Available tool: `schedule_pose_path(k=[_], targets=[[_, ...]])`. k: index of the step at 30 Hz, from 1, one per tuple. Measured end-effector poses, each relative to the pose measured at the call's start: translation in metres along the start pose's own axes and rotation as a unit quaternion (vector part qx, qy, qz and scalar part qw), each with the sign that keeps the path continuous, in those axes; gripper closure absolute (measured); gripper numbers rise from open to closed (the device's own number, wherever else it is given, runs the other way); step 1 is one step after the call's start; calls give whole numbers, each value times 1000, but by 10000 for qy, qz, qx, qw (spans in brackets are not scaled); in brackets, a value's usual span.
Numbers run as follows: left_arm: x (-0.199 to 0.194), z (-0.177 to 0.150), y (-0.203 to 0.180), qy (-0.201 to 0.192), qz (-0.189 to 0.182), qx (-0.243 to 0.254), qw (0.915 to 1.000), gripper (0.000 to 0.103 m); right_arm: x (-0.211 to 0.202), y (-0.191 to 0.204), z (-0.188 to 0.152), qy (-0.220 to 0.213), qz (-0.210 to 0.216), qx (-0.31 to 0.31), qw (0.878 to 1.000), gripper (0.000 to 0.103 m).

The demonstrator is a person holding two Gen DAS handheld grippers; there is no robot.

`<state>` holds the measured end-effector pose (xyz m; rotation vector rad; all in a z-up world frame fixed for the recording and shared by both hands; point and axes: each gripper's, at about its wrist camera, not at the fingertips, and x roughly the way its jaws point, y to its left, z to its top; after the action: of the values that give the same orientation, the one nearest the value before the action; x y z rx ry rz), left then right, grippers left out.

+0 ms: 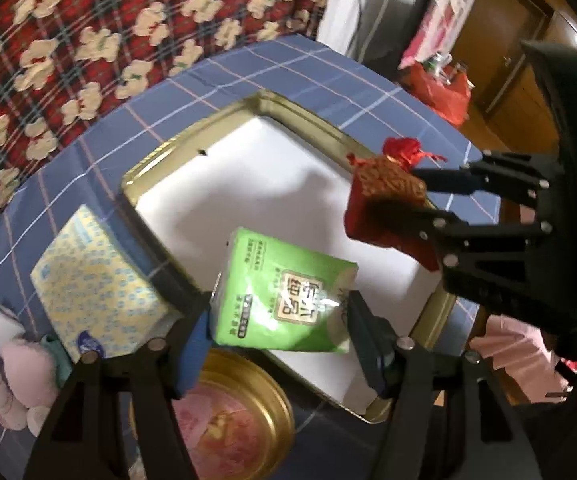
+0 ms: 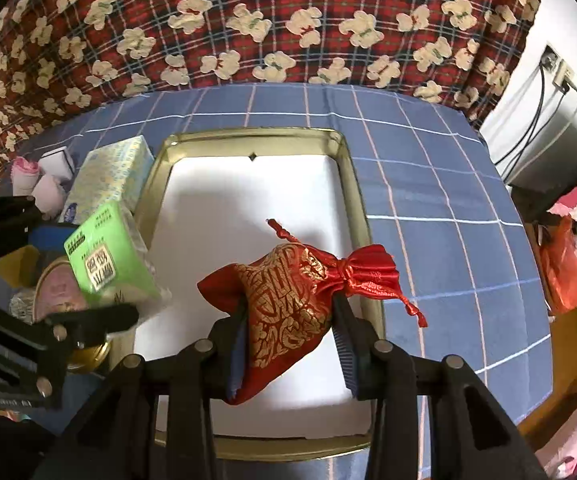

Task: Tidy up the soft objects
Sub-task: 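Carry the green pack into the white tray and release while the right tool drops the red pouch there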

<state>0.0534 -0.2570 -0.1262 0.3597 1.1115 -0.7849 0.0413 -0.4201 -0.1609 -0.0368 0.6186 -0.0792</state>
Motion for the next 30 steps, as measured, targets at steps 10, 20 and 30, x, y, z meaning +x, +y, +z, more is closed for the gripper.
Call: schedule_pose_path(k=[10, 20, 30], targets=[[11, -3, -16, 179, -249, 236, 9993, 39, 3, -8, -8, 174, -98, 94, 9998, 62], [21, -5, -25, 339, -251, 363, 9984, 37, 5, -10, -15, 297, -113, 146, 9994, 57], [13, -5, -28, 234, 0, 469, 9986, 36, 1, -15, -12, 190, -244, 303, 9991, 37]])
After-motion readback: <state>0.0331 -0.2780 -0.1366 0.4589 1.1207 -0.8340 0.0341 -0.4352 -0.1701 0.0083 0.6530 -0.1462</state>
